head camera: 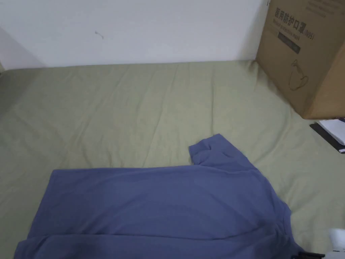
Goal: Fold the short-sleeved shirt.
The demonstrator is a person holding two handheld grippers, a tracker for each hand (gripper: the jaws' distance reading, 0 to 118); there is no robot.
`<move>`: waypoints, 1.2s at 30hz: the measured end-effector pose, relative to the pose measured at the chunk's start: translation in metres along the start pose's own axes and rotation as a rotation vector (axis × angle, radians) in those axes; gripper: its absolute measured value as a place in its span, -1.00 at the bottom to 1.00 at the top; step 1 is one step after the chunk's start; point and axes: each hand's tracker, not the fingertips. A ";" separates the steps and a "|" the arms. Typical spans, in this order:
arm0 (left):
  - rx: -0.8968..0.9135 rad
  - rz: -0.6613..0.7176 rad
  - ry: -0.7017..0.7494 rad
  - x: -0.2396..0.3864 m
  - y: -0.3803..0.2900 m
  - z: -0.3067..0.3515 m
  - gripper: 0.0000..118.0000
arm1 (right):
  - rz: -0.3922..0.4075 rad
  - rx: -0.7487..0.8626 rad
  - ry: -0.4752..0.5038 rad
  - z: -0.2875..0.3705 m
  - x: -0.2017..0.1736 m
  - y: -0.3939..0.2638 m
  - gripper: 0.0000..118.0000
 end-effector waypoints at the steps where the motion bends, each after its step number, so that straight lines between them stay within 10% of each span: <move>1: 0.033 0.039 -0.018 0.003 0.009 0.010 0.22 | 0.011 0.036 -0.009 0.008 -0.004 0.006 0.19; 4: 0.131 0.041 -0.010 0.012 0.032 0.023 0.11 | 0.090 0.130 0.007 0.027 -0.018 0.025 0.08; 7: 0.187 0.013 -0.017 0.030 0.056 0.019 -0.93 | 0.116 0.197 0.015 0.031 -0.034 0.044 -0.82; 9: 0.184 0.014 -0.027 0.037 0.069 0.006 -1.00 | 0.084 0.214 0.045 0.024 -0.040 0.057 -1.00; 16: 0.108 -0.058 -0.051 0.057 0.120 -0.043 -1.00 | 0.024 0.182 0.174 -0.025 -0.041 0.144 -0.91; 19: 0.112 -0.073 -0.040 0.064 0.143 -0.055 -1.00 | 0.035 0.151 0.158 -0.056 -0.046 0.198 0.23; 29: 0.015 -0.079 -0.017 0.067 0.164 -0.104 -1.00 | 0.173 -0.122 0.059 -0.205 -0.071 0.268 0.13; 32: -0.021 -0.092 0.016 0.063 0.167 -0.118 -0.58 | 0.205 -0.102 0.030 -0.192 -0.080 0.273 -0.06; 34: -0.035 -0.093 0.016 0.058 0.175 -0.128 0.22 | 0.274 -0.083 0.012 -0.185 -0.084 0.272 -0.86; 36: -0.049 -0.070 0.009 0.054 0.191 -0.139 0.29 | 0.233 -0.105 0.023 -0.188 -0.086 0.272 -0.95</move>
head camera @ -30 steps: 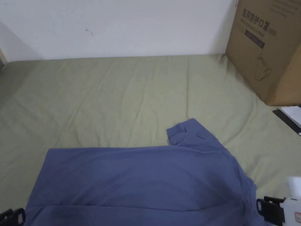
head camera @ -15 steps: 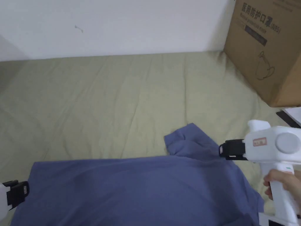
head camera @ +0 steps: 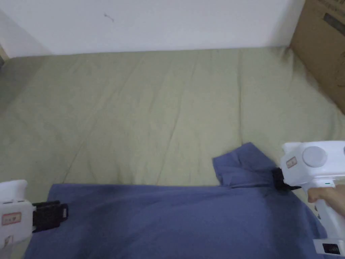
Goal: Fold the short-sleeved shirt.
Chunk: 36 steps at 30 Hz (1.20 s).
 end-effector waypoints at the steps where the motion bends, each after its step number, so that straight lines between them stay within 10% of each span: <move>1: -0.004 0.011 0.004 -0.004 0.007 -0.004 0.29 | 0.008 0.001 -0.006 -0.001 -0.002 0.000 -0.95; 9: -0.074 0.129 0.021 -0.014 0.062 -0.077 0.21 | -0.043 -0.005 0.010 0.005 0.004 0.002 -0.95; 13: -0.092 -0.020 0.104 0.006 0.057 -0.090 -0.37 | -0.067 -0.008 0.012 0.004 0.005 0.003 -0.95; 15: -0.086 -0.062 0.111 0.011 0.062 -0.081 -0.97 | -0.061 -0.010 0.010 0.008 0.003 0.005 -0.95; 36: 0.067 -0.107 -0.027 -0.027 -0.059 0.106 -0.97 | 0.083 0.088 0.062 0.166 0.017 -0.160 -0.95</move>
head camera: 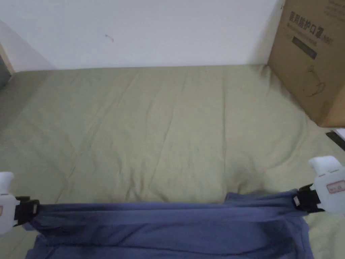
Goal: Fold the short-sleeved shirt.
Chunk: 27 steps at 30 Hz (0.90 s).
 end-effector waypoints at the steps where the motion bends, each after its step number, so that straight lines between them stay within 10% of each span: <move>1: -0.010 -0.001 0.000 -0.001 -0.014 0.001 -0.97 | 0.001 -0.014 0.006 -0.001 -0.001 -0.015 -0.95; 7: -0.118 0.110 0.012 -0.018 -0.096 -0.009 -0.89 | 0.025 -0.142 0.026 -0.027 -0.015 -0.100 -0.95; 11: -0.165 0.122 0.081 -0.020 -0.116 -0.023 0.27 | 0.019 -0.162 0.022 -0.044 -0.020 -0.114 0.07; 19: -0.015 0.270 0.005 -0.039 -0.110 0.036 0.30 | 0.005 -0.007 -0.033 0.016 -0.037 -0.096 0.20; 23: 0.083 0.368 -0.097 -0.042 -0.116 0.063 0.11 | -0.004 0.211 0.004 0.041 -0.073 -0.087 -0.20; 25: 0.102 0.410 -0.153 -0.043 -0.122 0.066 -0.80 | -0.039 0.271 0.008 0.036 -0.097 -0.085 -0.80; 27: 0.084 0.427 -0.147 -0.045 -0.131 0.062 -1.00 | -0.047 0.280 0.039 0.021 -0.116 -0.082 -1.00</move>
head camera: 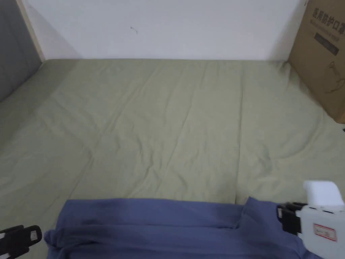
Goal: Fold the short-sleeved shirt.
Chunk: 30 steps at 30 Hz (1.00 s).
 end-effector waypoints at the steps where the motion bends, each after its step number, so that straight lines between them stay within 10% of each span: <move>1: -0.015 0.009 0.000 -0.003 -0.003 -0.002 -1.00 | 0.003 -0.001 0.018 -0.007 -0.011 -0.002 -1.00; 5: -0.019 0.071 -0.037 -0.017 -0.018 -0.004 -0.94 | 0.029 0.002 0.065 -0.030 -0.049 -0.014 -1.00; 8: -0.015 0.161 -0.123 -0.034 -0.024 -0.006 0.40 | 0.084 -0.014 0.105 -0.039 -0.075 -0.016 -1.00; 10: -0.032 0.231 -0.140 -0.043 -0.026 -0.011 0.74 | 0.111 -0.024 0.122 -0.043 -0.087 -0.016 -1.00; 24: -0.144 0.631 -0.571 -0.086 -0.024 -0.109 0.72 | 0.093 -0.134 0.156 -0.060 -0.096 -0.013 -1.00; 26: -0.153 0.714 -0.595 -0.089 -0.021 -0.118 0.30 | 0.111 -0.149 0.149 -0.062 -0.095 -0.015 -1.00; 27: -0.157 0.715 -0.547 -0.090 -0.020 -0.123 -0.61 | 0.108 -0.152 0.147 -0.062 -0.095 -0.017 -1.00; 28: -0.193 0.684 -0.420 -0.087 -0.019 -0.129 -0.88 | 0.103 -0.156 0.150 -0.062 -0.094 -0.018 -1.00; 30: -0.192 0.612 -0.430 -0.082 -0.019 -0.137 -0.88 | 0.084 -0.158 0.160 -0.058 -0.090 -0.019 -1.00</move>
